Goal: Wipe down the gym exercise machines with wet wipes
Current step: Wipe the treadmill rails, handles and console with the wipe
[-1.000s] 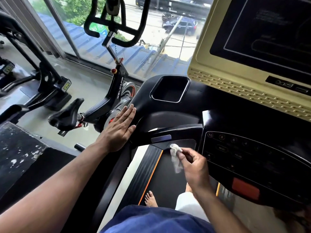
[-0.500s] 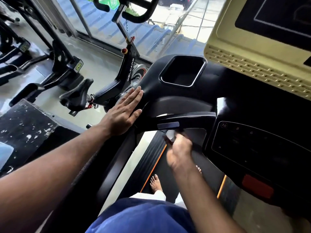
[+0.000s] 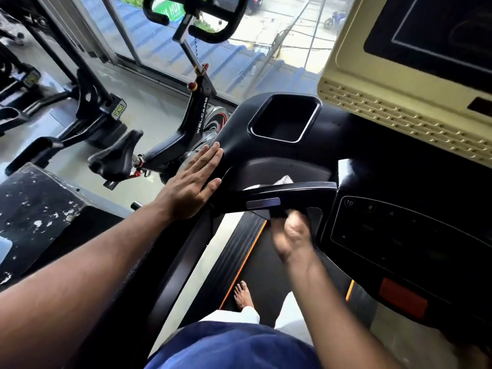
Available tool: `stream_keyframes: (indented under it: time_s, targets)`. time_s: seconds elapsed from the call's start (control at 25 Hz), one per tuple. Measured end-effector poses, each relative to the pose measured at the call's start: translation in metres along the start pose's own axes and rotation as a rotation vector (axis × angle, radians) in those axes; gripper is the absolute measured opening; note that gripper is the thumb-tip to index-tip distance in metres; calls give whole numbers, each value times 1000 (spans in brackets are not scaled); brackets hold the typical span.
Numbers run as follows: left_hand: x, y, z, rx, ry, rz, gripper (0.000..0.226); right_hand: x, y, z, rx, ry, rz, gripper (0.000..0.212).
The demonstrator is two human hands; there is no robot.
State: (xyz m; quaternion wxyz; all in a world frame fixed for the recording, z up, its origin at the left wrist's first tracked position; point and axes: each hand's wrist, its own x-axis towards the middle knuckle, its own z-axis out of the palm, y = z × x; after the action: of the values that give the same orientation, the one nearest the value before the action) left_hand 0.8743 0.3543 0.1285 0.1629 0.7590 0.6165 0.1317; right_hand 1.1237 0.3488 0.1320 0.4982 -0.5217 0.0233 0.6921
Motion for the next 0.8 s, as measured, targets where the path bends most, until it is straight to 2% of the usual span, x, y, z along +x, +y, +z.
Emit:
stream_keyframes:
  time_s: [0.08,0.2,0.32,0.44,0.52,0.6,0.68,0.8]
  targets:
    - [0,0,-1,0,2,0,72,11,-12,-17,114,20,6,44]
    - [0,1,-1,10,11,4,71,16,-5,-24,281,-51,9,35]
    - [0,2,-2,17,17,10,71,16,-6,-20,286,-72,-15,38]
    - [0,3,-3,16,13,9,71,26,-3,-23,230,-68,7,36]
    - [0,5,-3,20,8,6,71,27,12,-18,137,-127,59,40]
    - [0,6,-4,22,7,8,71,26,37,-8,-56,-193,81,48]
    - [0,5,-4,25,12,9,71,20,60,8,-221,-280,87,47]
    - [0,4,-3,18,15,3,70,21,67,17,-99,-351,122,38]
